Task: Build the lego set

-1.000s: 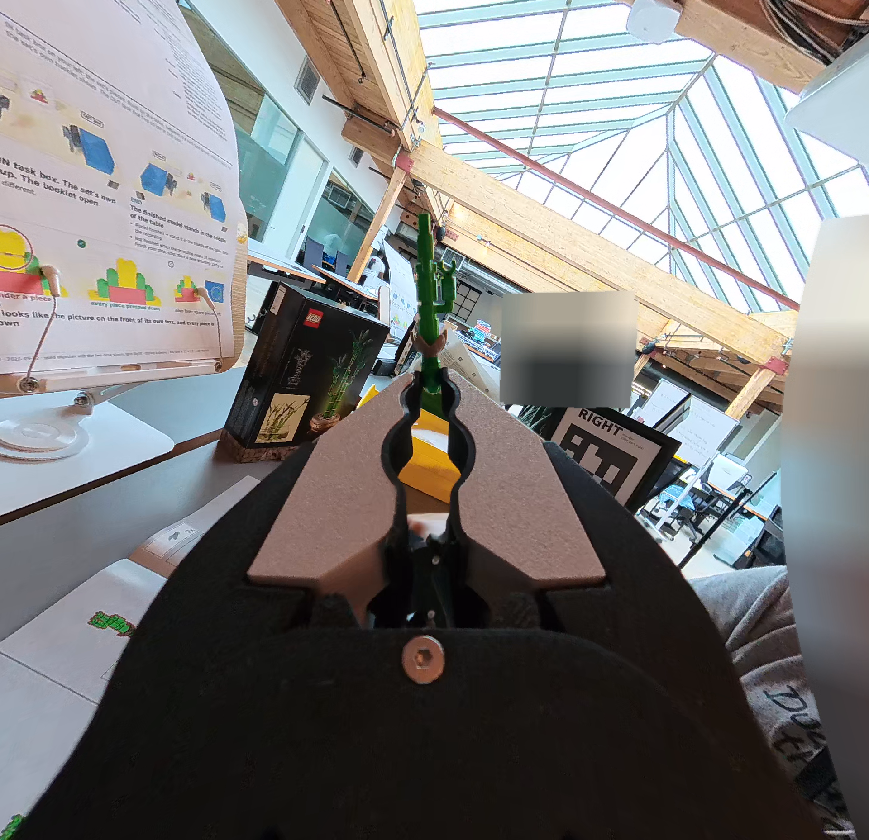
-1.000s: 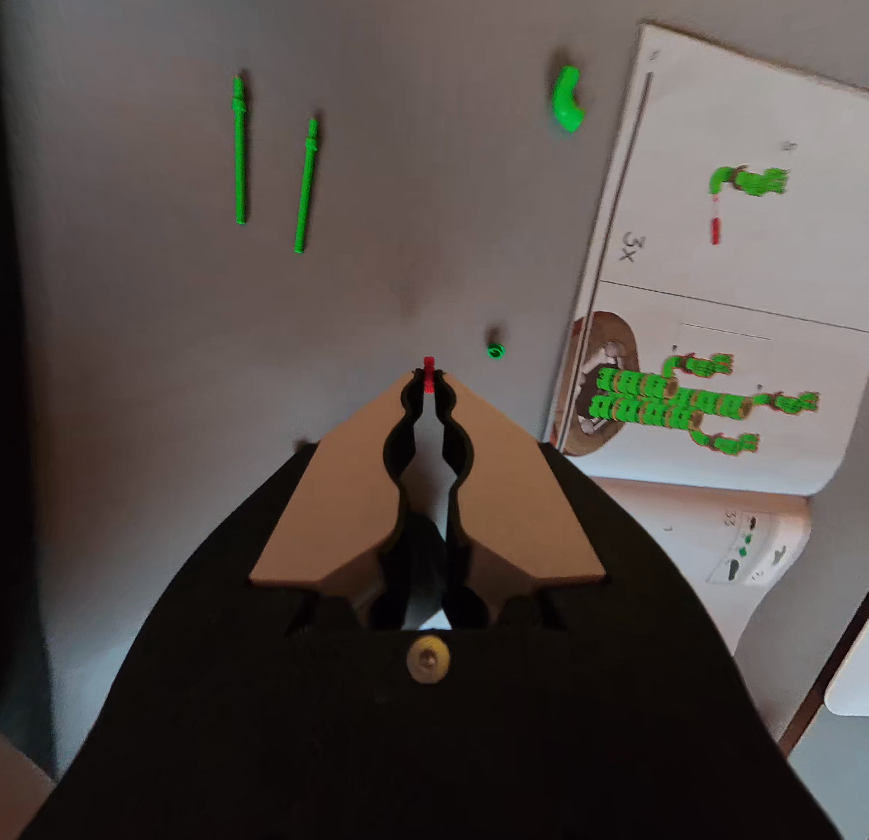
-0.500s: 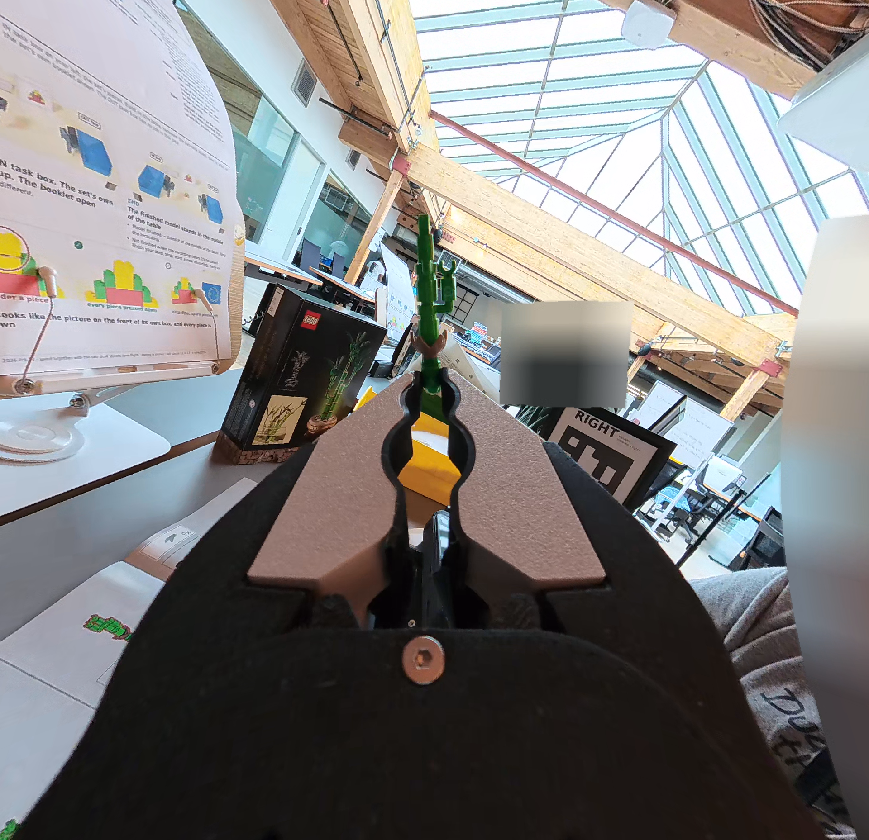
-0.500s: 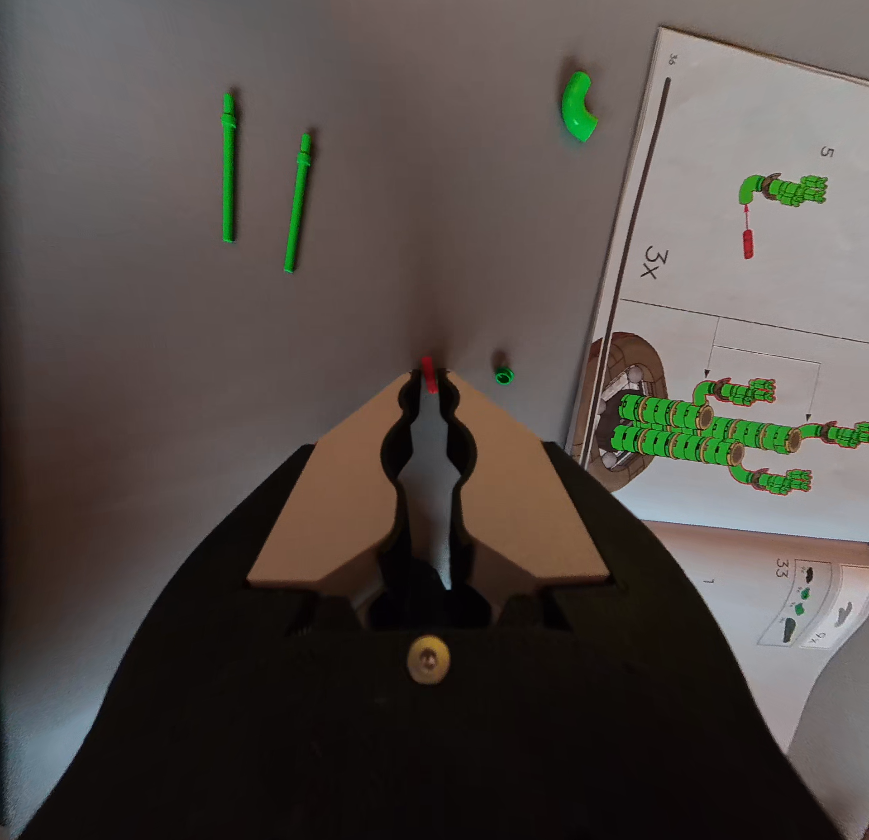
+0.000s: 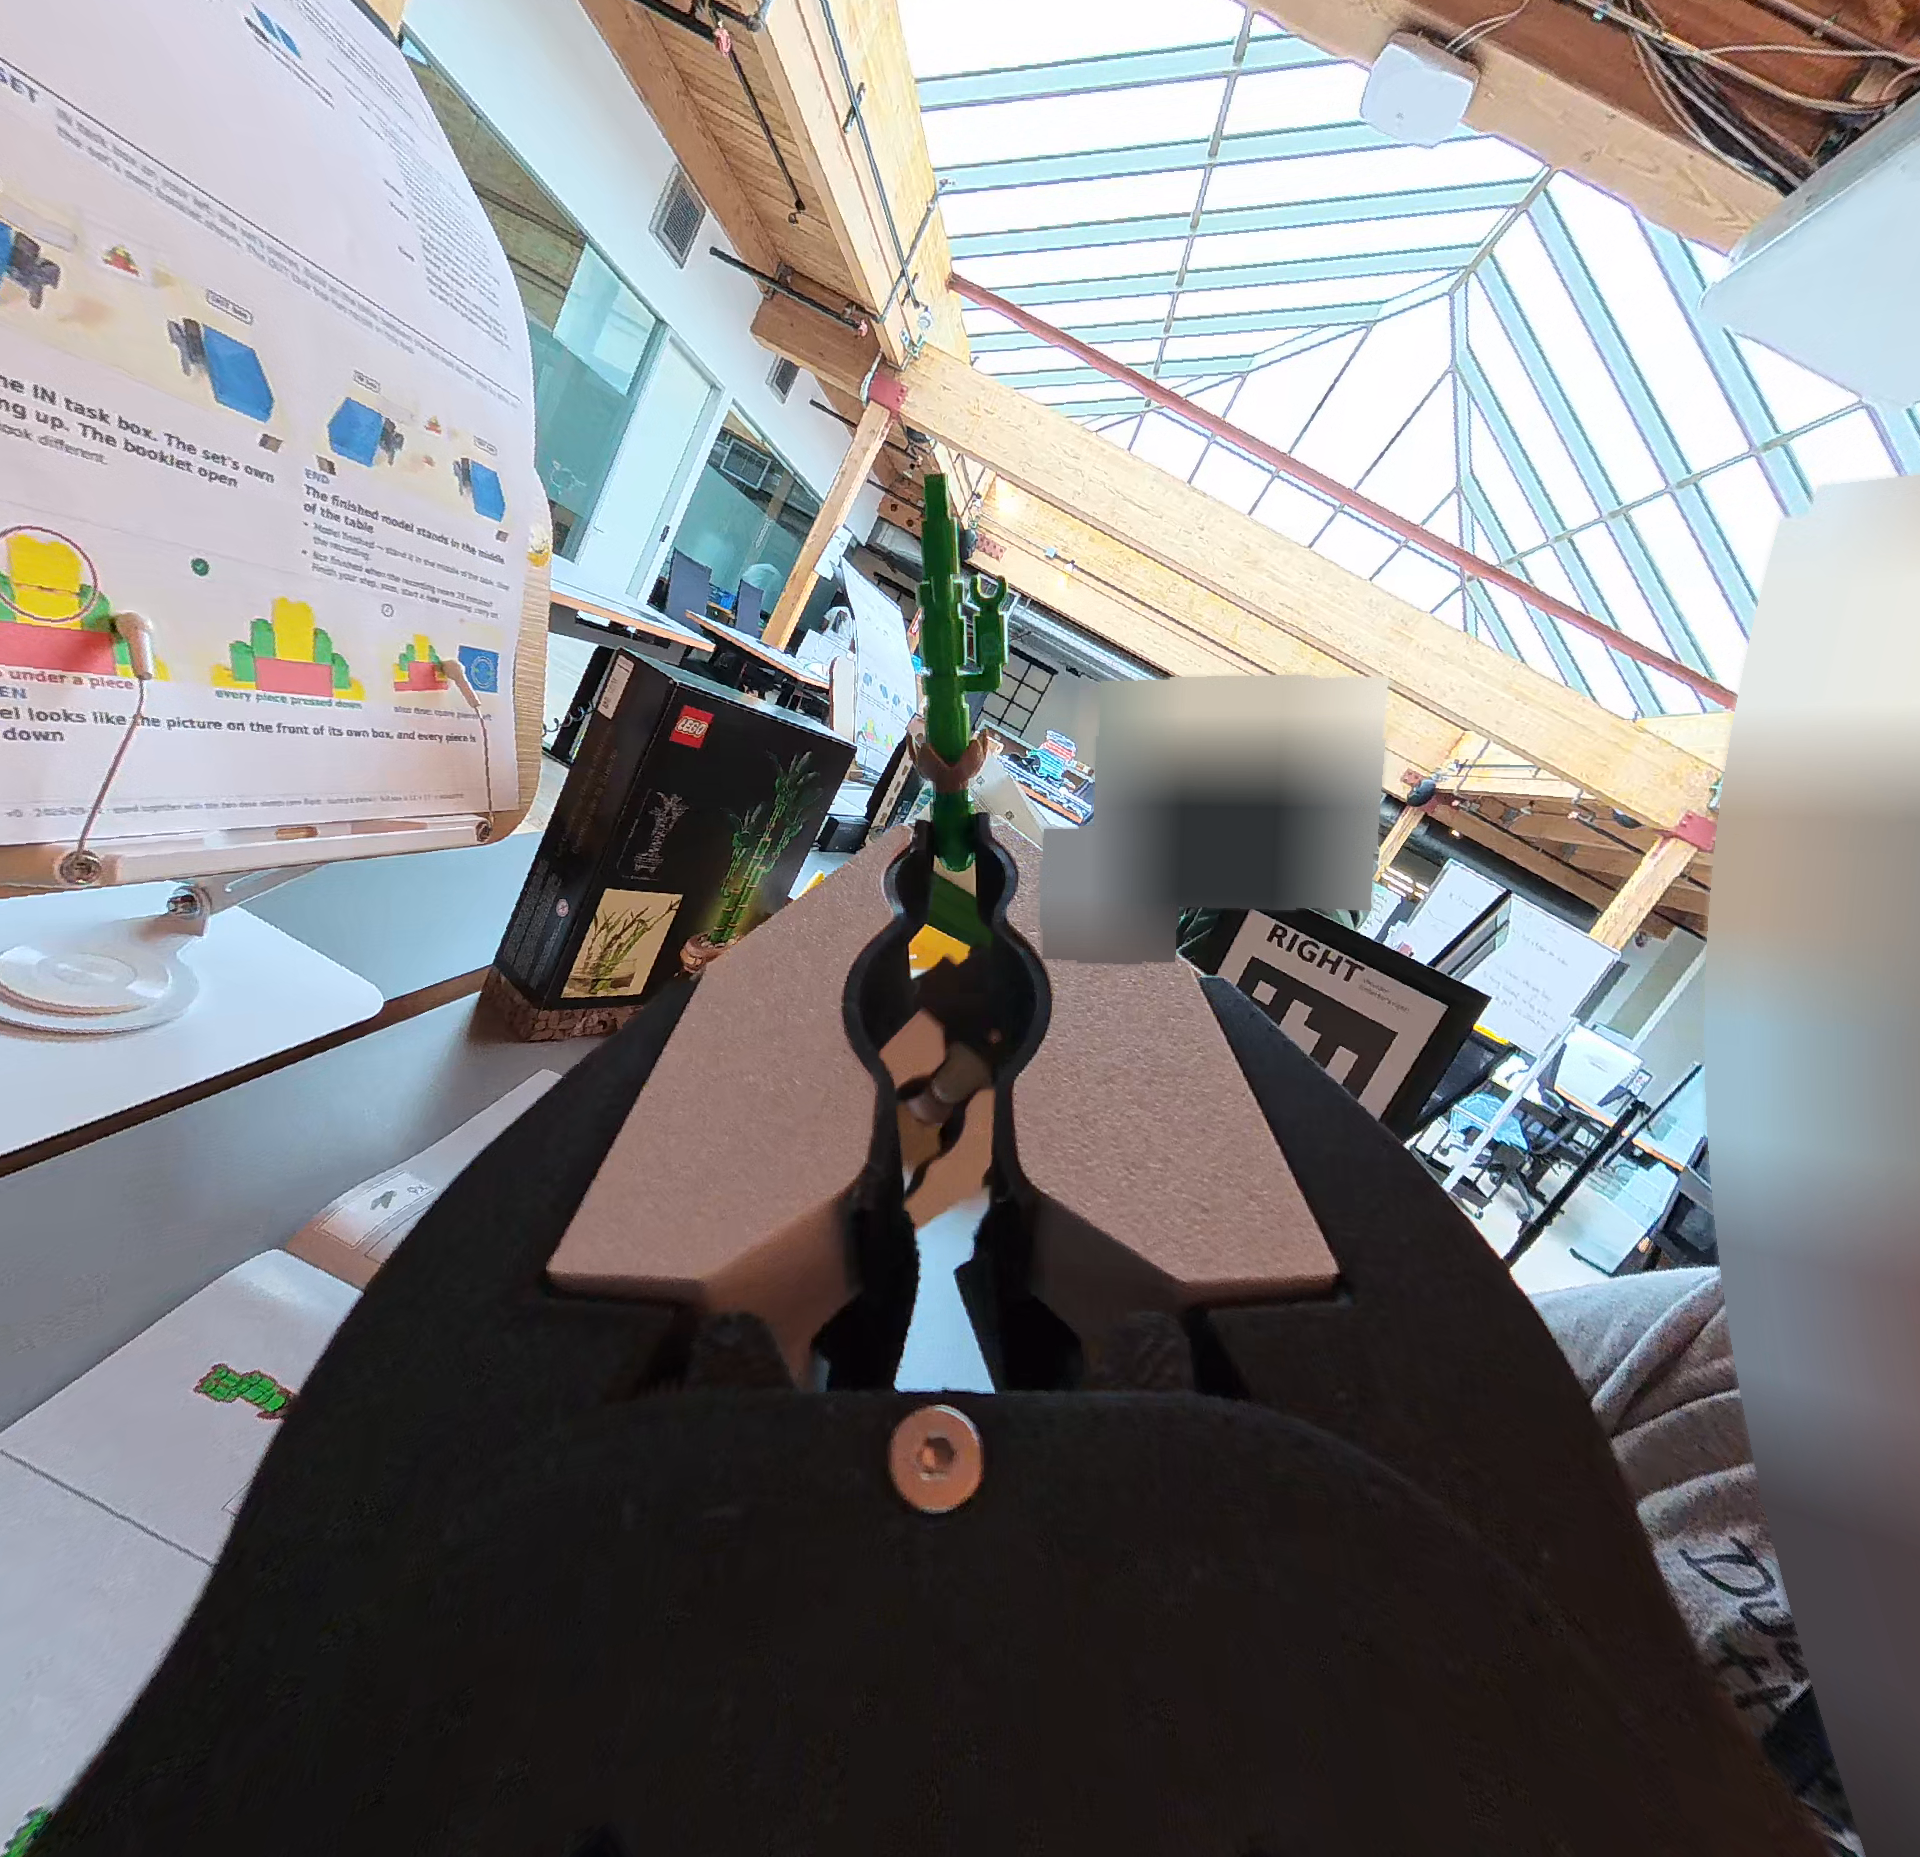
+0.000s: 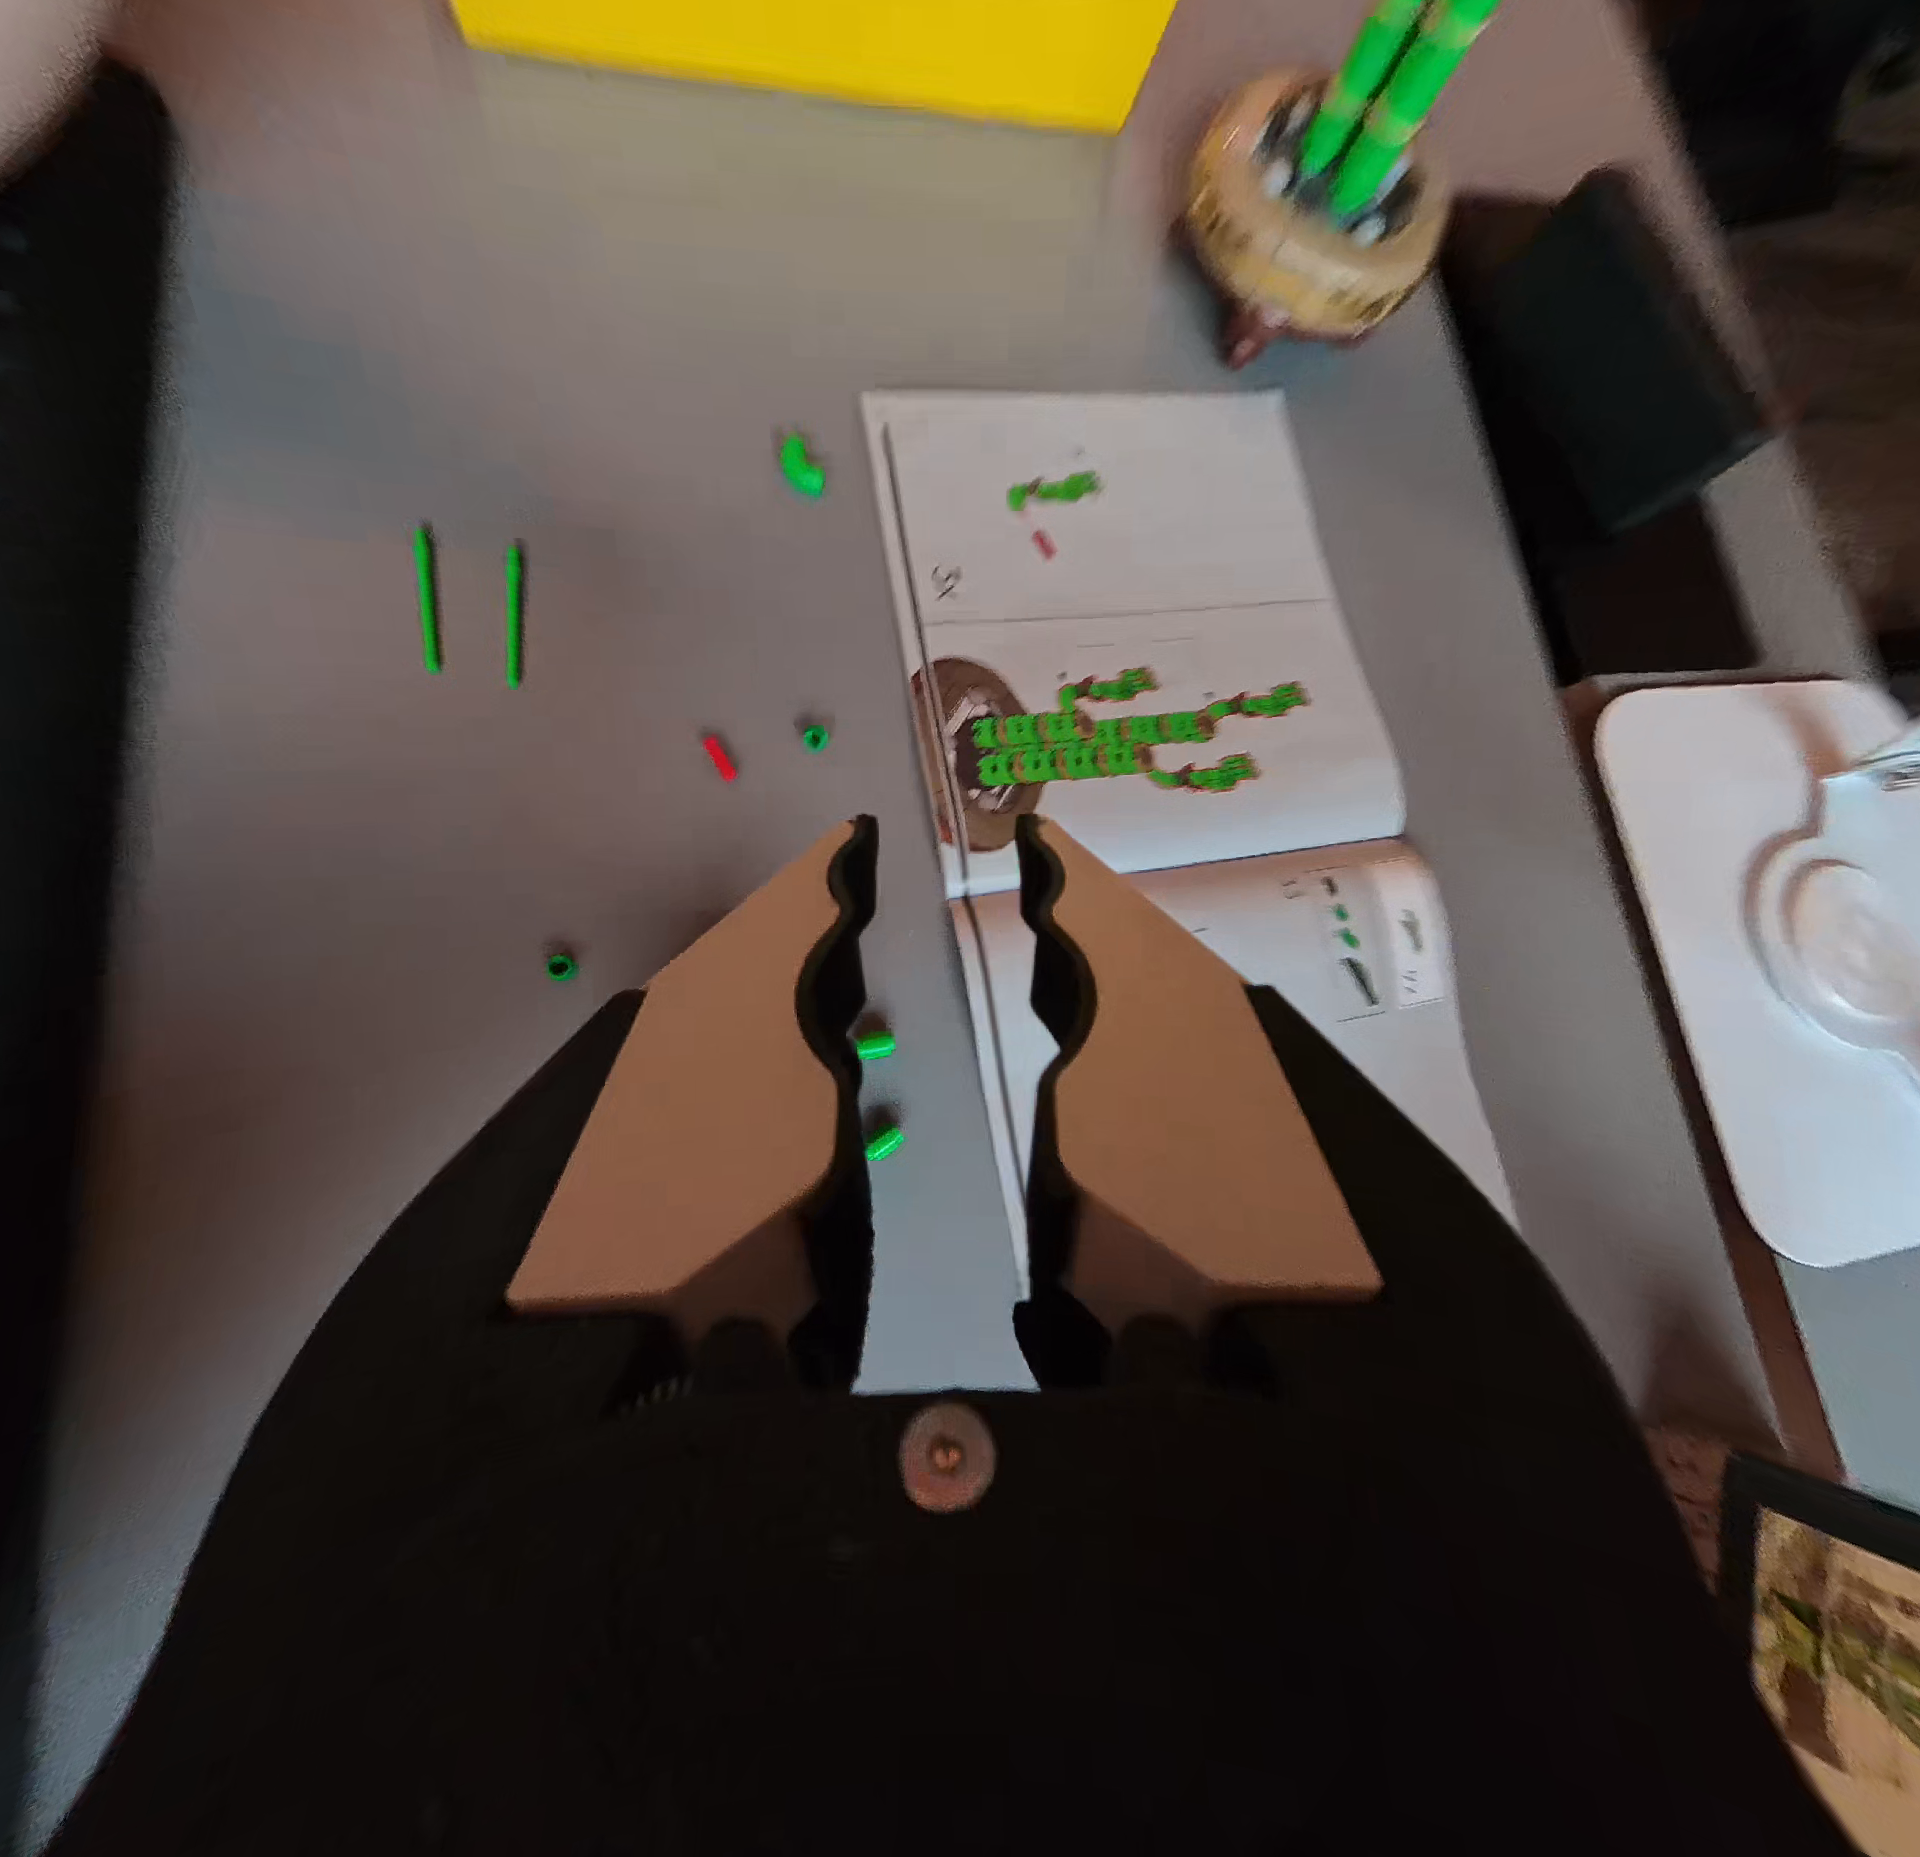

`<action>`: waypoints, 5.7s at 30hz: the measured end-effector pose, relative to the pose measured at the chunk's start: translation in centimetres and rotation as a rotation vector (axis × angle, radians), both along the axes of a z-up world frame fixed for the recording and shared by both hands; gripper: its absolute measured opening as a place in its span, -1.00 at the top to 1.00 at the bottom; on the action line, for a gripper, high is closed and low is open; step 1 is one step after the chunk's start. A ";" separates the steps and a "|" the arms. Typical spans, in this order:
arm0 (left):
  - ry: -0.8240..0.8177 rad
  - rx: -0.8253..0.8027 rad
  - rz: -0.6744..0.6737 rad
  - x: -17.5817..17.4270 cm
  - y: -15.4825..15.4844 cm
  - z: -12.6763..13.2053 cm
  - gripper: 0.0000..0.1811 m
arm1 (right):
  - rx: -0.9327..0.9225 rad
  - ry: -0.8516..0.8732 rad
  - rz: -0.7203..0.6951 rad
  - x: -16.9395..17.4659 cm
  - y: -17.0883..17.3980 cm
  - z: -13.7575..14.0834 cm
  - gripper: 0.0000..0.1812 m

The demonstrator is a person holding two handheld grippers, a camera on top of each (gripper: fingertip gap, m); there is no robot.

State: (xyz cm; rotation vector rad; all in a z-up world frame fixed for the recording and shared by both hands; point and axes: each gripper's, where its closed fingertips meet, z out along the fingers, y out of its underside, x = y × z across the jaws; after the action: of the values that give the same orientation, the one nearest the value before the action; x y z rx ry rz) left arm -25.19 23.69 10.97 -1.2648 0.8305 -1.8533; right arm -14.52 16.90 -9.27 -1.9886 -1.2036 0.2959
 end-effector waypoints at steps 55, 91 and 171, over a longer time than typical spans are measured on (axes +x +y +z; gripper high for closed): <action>-0.013 -0.020 -0.020 -0.4 0.2 0.0 0.94 | -0.177 -0.267 0.326 -7.3 -2.3 -10.5 0.92; 0.081 -0.021 -0.060 2.5 -0.2 -2.7 0.95 | -0.021 -0.169 0.223 -5.3 0.2 -6.2 0.99; 0.217 0.023 -0.303 10.0 -7.2 -6.7 0.95 | 0.674 -0.245 -0.128 -0.4 -0.6 12.8 0.99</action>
State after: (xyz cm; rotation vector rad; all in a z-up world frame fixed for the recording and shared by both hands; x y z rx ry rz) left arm -15.19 16.52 4.29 -1.4053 1.2140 -1.9523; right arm -14.93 16.29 3.54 -1.5152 -1.1217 -0.3877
